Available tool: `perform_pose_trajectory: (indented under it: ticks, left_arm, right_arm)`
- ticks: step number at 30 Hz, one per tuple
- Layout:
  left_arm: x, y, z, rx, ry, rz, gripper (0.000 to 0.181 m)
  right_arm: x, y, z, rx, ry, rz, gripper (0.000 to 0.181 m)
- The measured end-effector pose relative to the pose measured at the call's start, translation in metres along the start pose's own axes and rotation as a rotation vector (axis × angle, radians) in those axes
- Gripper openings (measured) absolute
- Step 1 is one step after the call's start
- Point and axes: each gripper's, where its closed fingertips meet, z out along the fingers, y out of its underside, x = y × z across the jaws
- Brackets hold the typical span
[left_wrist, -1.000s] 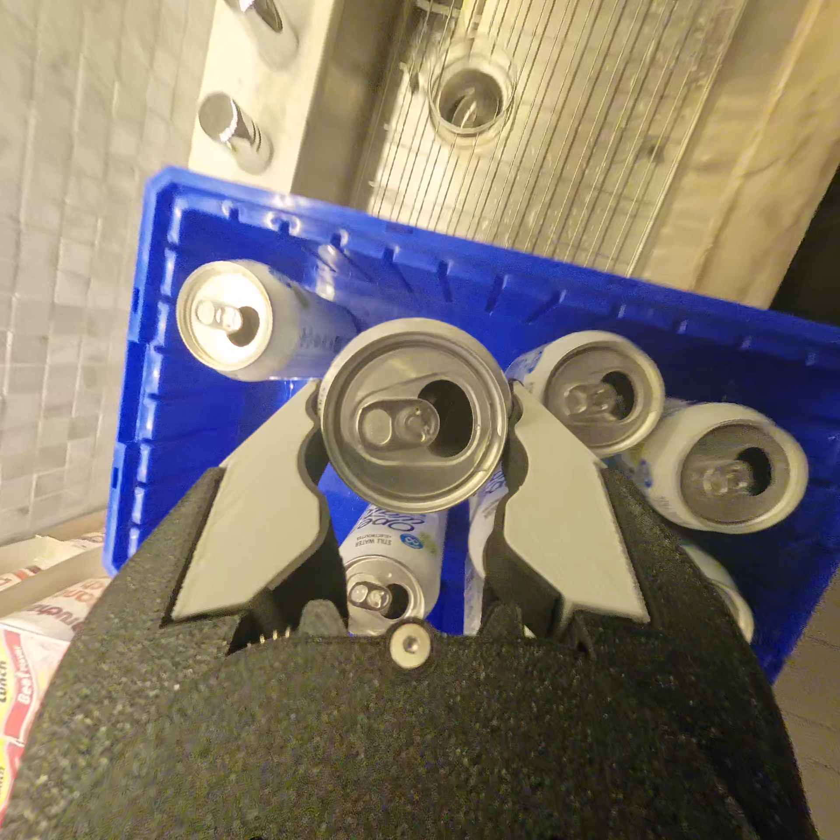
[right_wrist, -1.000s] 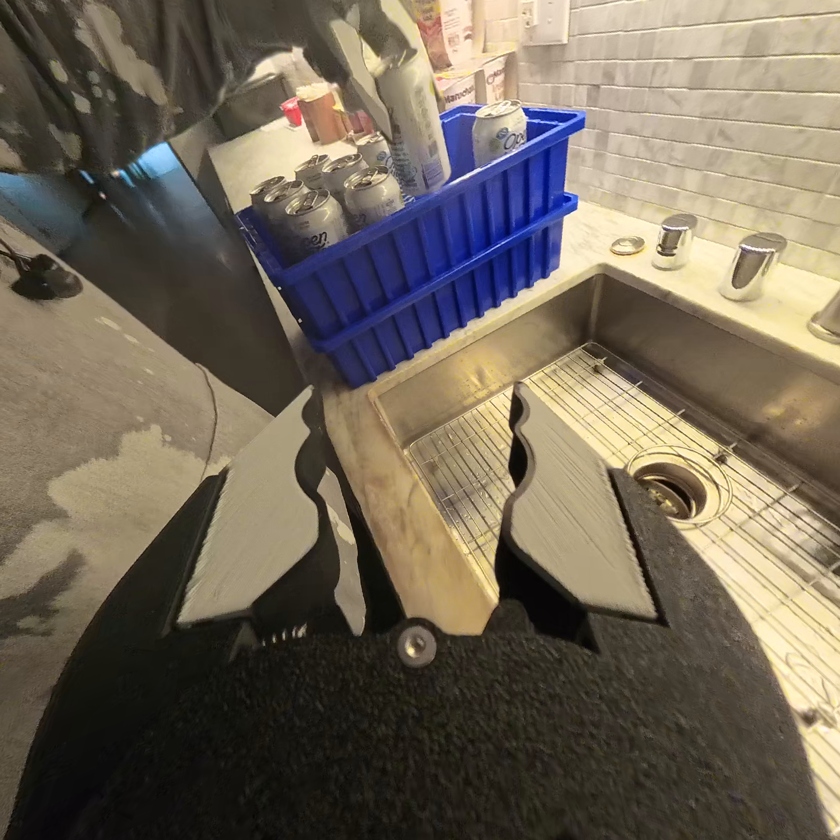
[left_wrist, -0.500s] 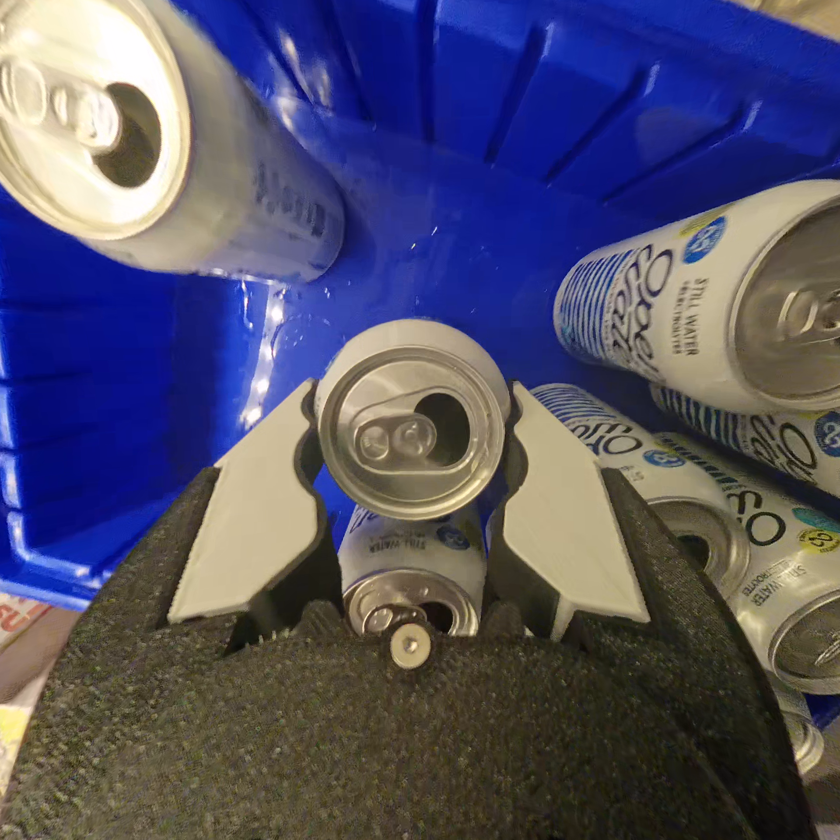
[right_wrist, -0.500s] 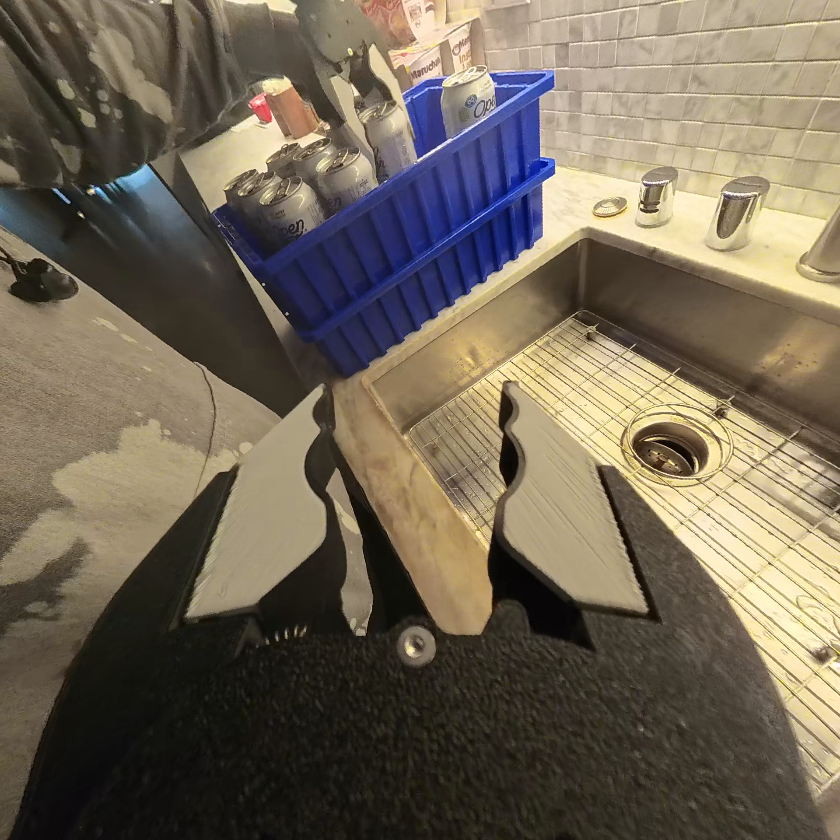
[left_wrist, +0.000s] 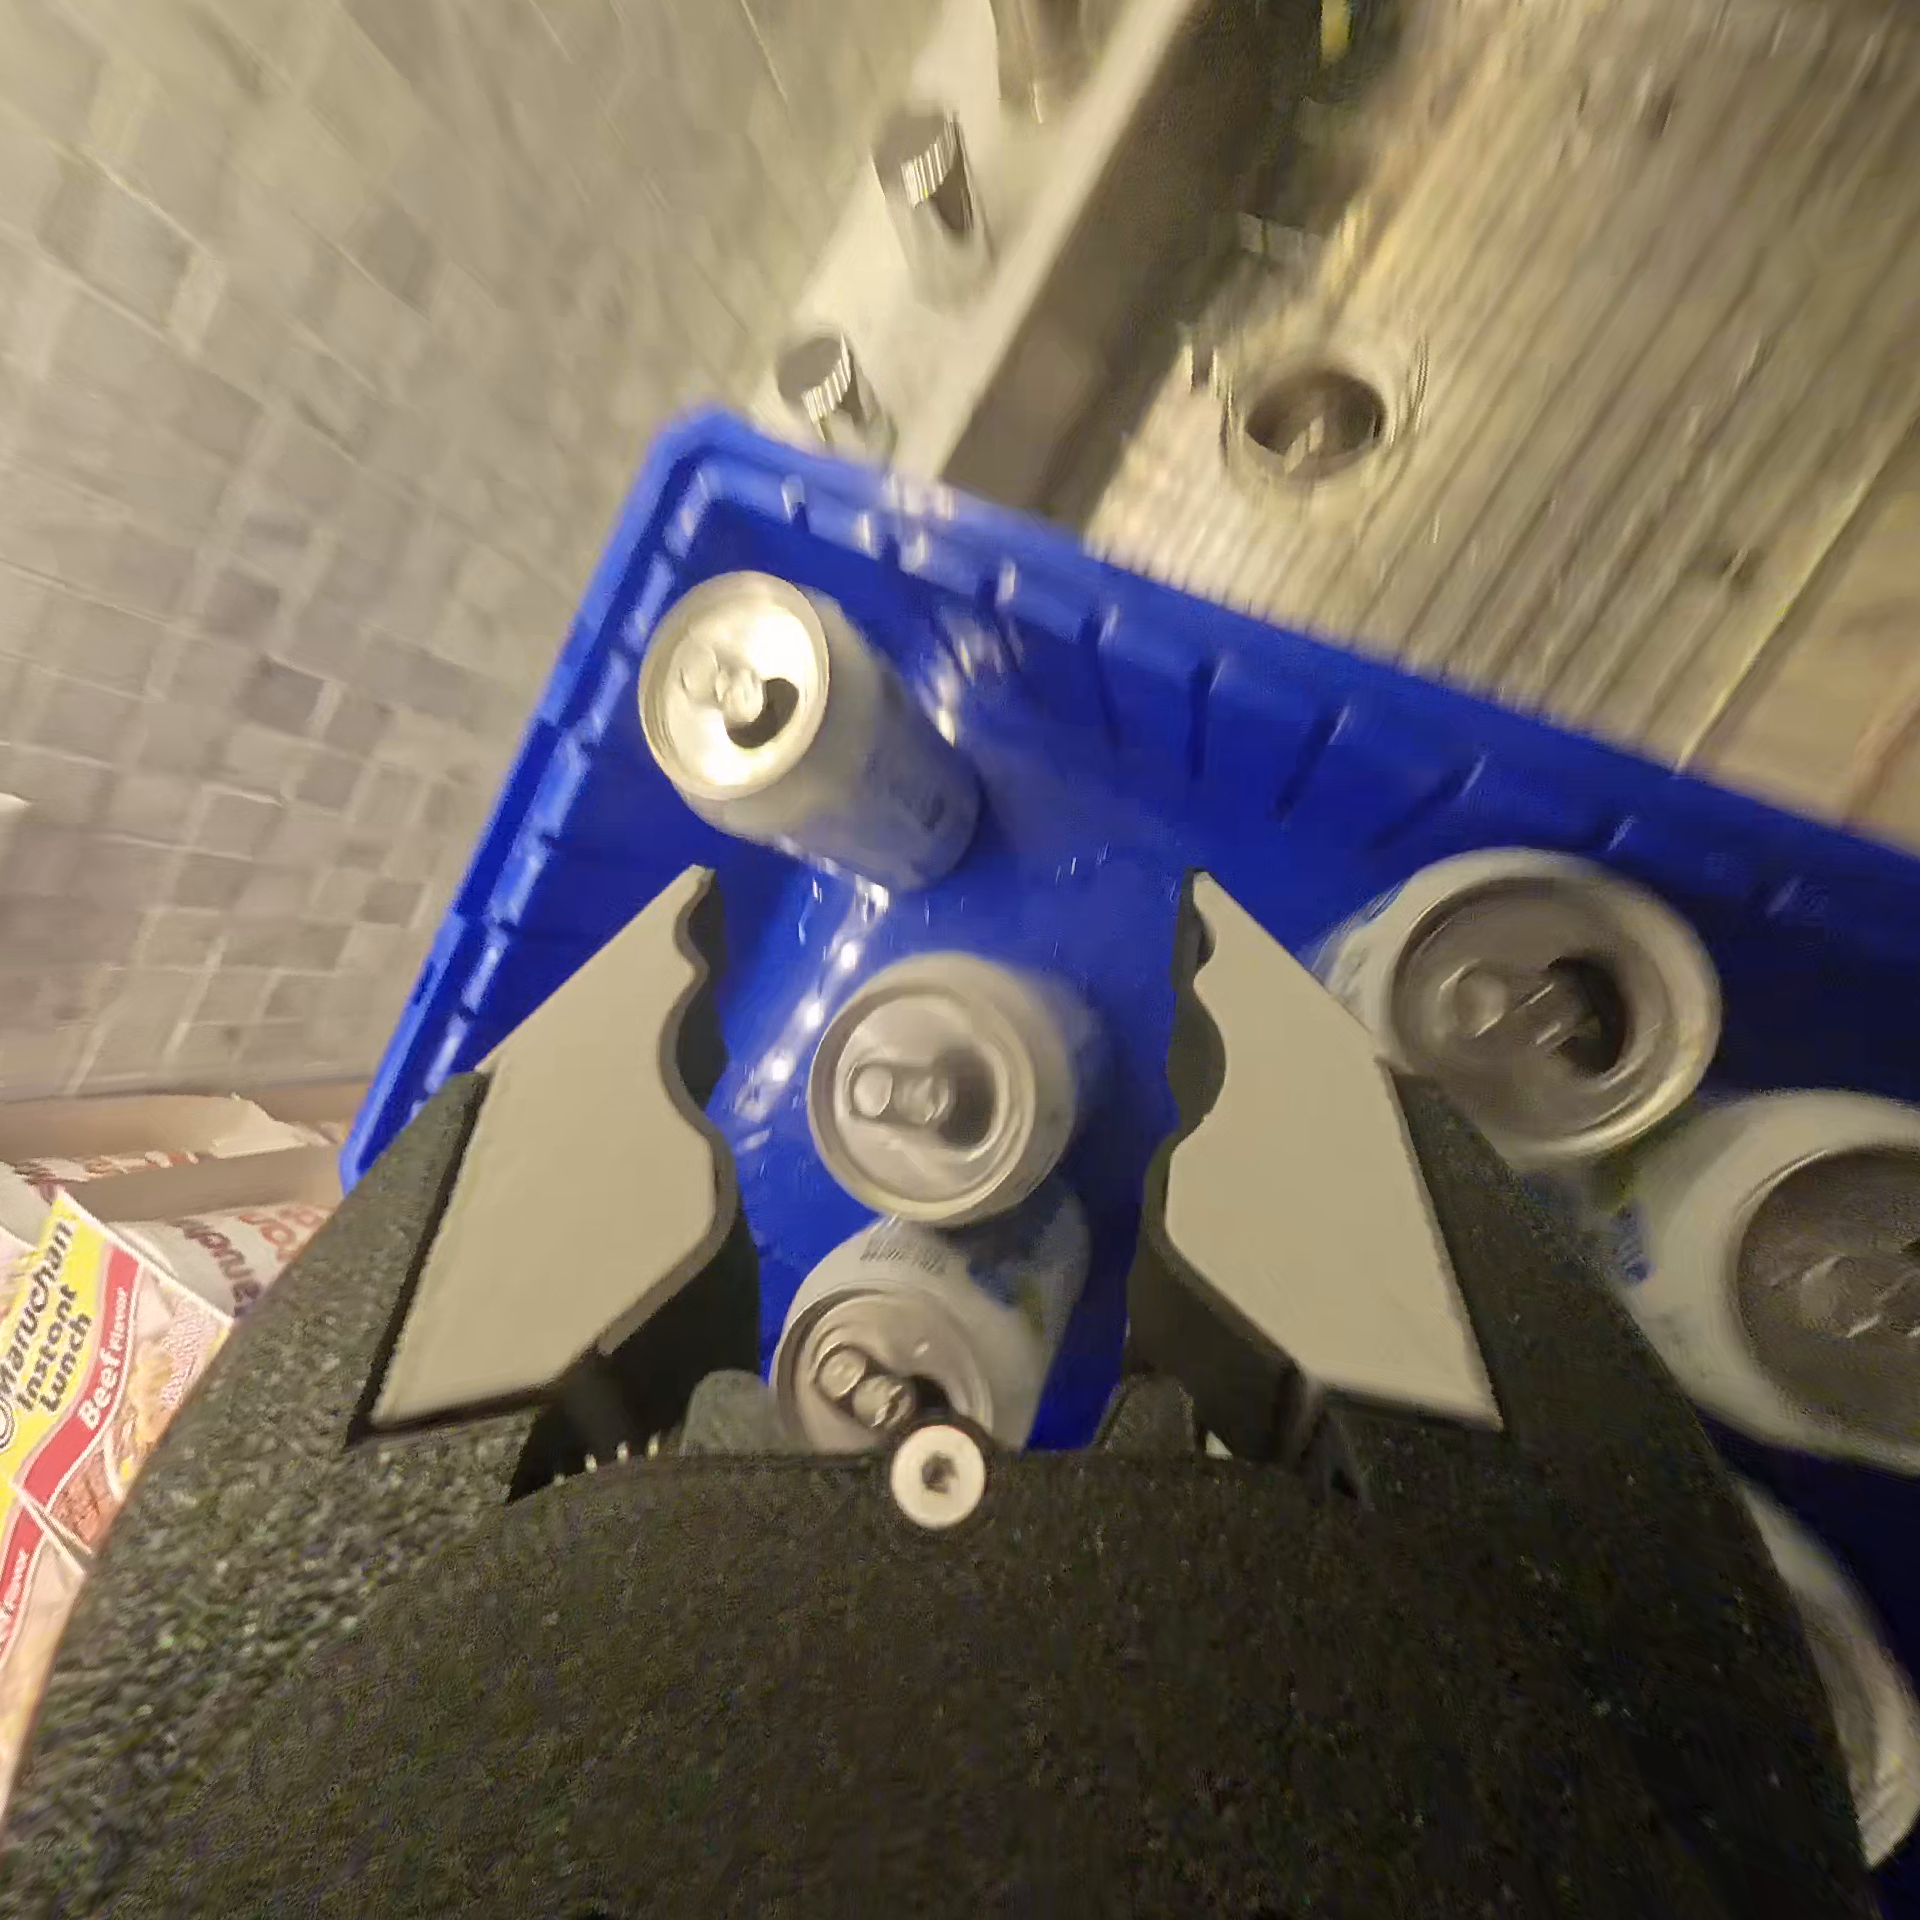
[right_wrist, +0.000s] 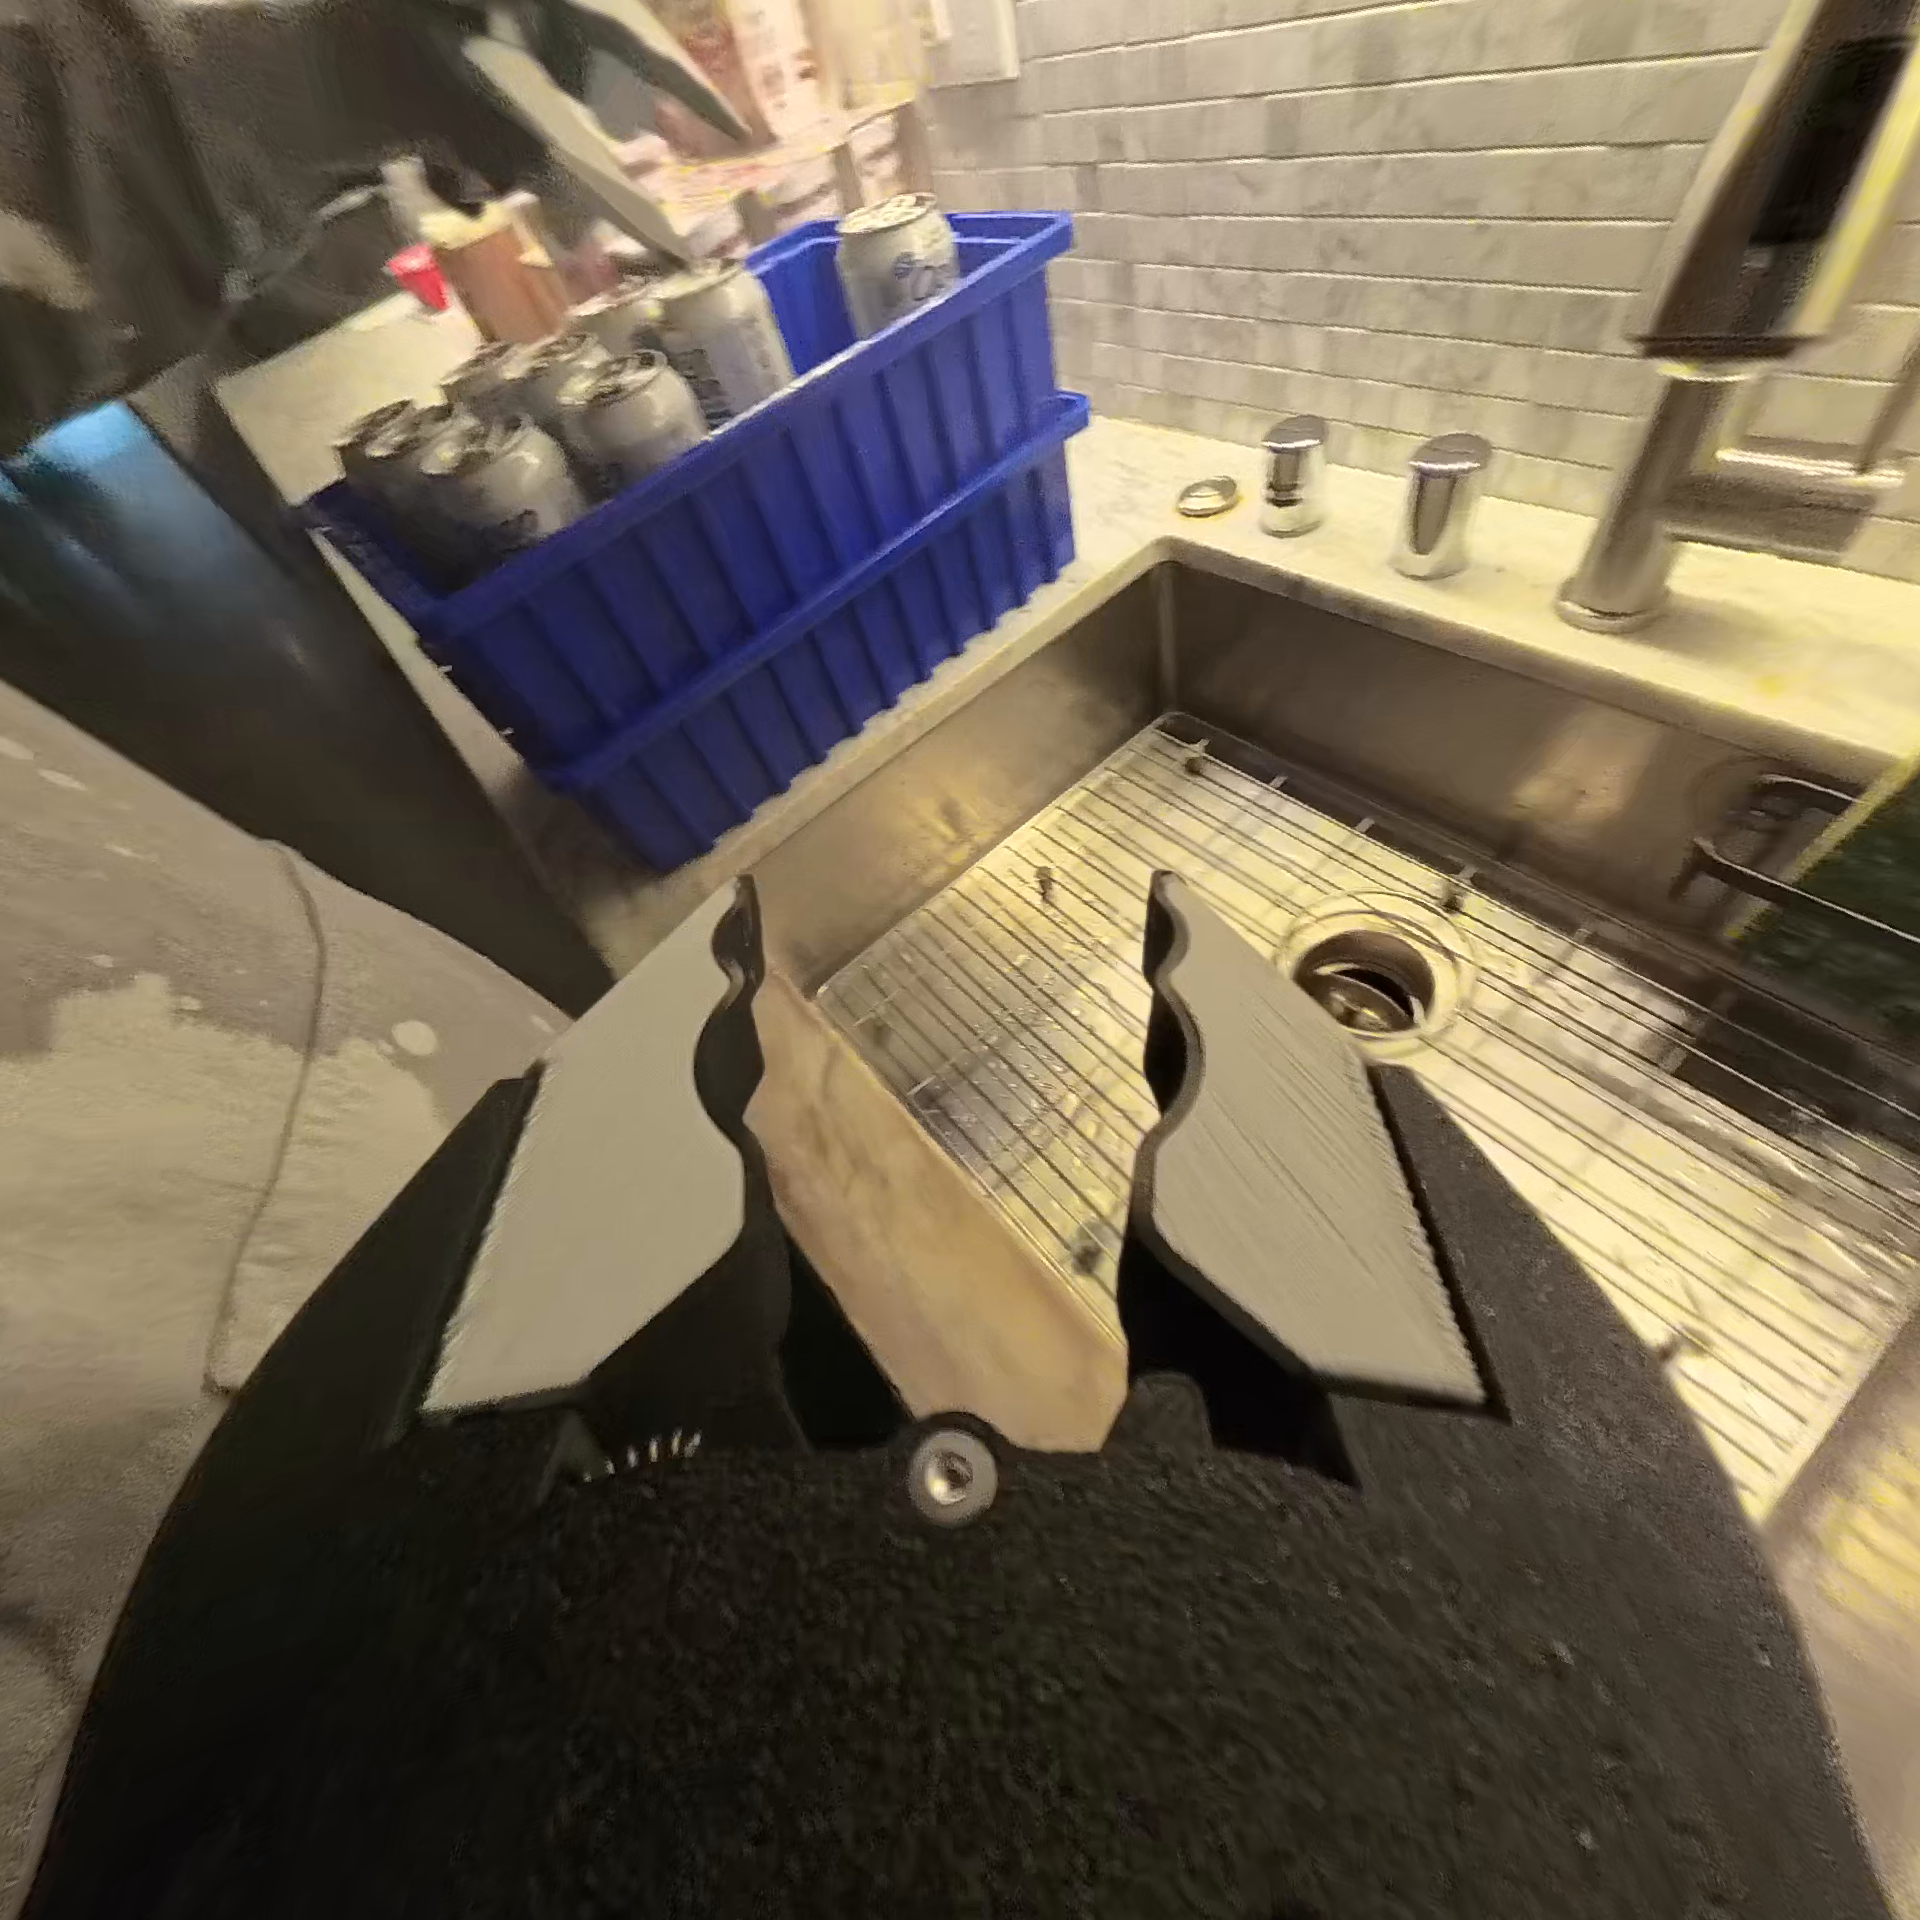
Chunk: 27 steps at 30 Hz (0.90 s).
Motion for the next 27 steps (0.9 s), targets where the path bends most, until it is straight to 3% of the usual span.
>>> perform_pose_trajectory:
  ticks: [1,4,8,11,13,18,22,27]
  left_arm:
    - [0.006,-0.016,-0.008,0.073,-0.028,-0.017,0.086]
    - [0.035,-0.069,-0.036,0.317,-0.081,-0.091,0.086]
    - [0.093,-0.134,-0.061,0.574,-0.078,-0.211,0.082]
    - [0.143,-0.169,-0.057,0.669,-0.068,-0.237,0.079]
    - [0.175,-0.19,-0.047,0.718,-0.051,-0.254,0.079]
    - [0.245,-0.24,-0.012,0.764,-0.007,-0.317,0.081]
    - [0.286,-0.279,0.002,0.799,0.044,-0.349,0.078]
    - [0.312,-0.298,0.016,0.75,0.072,-0.307,0.078]
  right_arm:
    - [0.008,0.003,-0.006,0.006,0.041,0.006,0.073]
    - [0.044,0.019,-0.032,0.039,0.223,0.029,0.074]
    - [0.111,0.051,-0.092,0.122,0.581,0.101,0.081]
    - [0.16,0.09,-0.147,0.116,0.87,0.109,0.095]
    - [0.189,0.116,-0.171,0.096,0.981,0.132,0.11]
    - [0.252,0.151,-0.179,0.053,1.033,0.143,0.126]
    - [0.289,0.153,-0.168,0.063,1.004,0.181,0.124]
    - [0.308,0.145,-0.156,0.079,0.944,0.174,0.115]
